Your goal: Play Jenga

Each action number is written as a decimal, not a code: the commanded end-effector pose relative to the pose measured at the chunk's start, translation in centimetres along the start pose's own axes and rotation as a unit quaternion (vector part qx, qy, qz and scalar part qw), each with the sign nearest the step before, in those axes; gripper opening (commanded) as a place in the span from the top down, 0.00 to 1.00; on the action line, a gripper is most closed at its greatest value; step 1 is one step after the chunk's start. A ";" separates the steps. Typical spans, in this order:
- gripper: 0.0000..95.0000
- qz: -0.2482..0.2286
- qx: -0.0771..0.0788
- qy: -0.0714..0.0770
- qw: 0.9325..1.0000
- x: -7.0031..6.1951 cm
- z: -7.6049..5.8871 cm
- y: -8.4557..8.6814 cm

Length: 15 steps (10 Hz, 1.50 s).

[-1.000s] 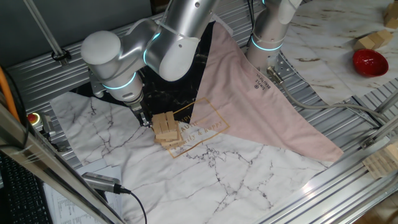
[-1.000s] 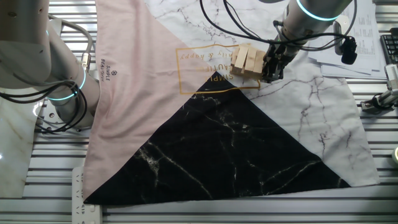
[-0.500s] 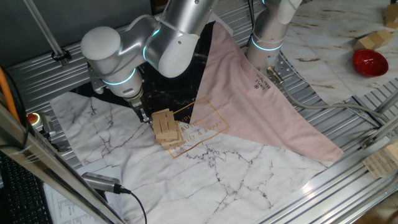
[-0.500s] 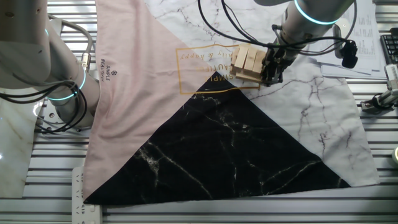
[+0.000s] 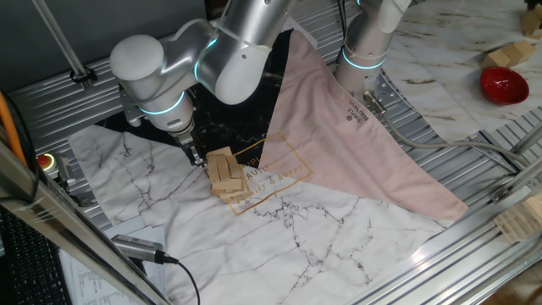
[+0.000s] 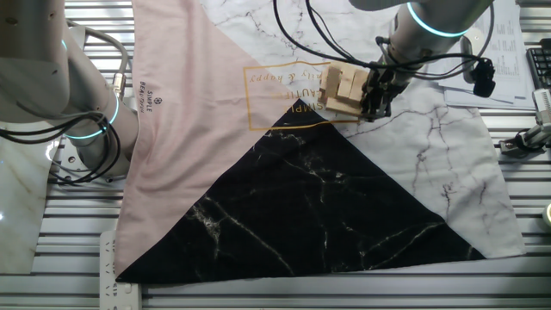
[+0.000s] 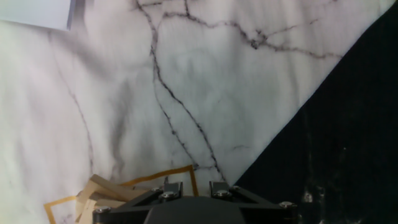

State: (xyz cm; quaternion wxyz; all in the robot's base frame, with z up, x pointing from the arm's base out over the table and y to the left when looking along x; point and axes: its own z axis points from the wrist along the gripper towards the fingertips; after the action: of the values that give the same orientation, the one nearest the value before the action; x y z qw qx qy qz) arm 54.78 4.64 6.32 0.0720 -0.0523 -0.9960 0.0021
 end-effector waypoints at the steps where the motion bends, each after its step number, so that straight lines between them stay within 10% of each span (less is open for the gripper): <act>1: 1.00 0.000 0.000 0.000 1.000 0.1 -0.1 -0.2; 10: 1.00 -0.053 0.000 0.001 0.999 3.1 -1.6 -4.3; 15: 1.00 -0.089 0.002 -0.006 0.996 5.4 -3.7 -3.9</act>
State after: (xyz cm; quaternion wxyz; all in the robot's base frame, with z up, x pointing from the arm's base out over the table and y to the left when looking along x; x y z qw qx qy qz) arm 49.26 1.42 11.11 0.0638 0.0388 -0.9972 -0.0017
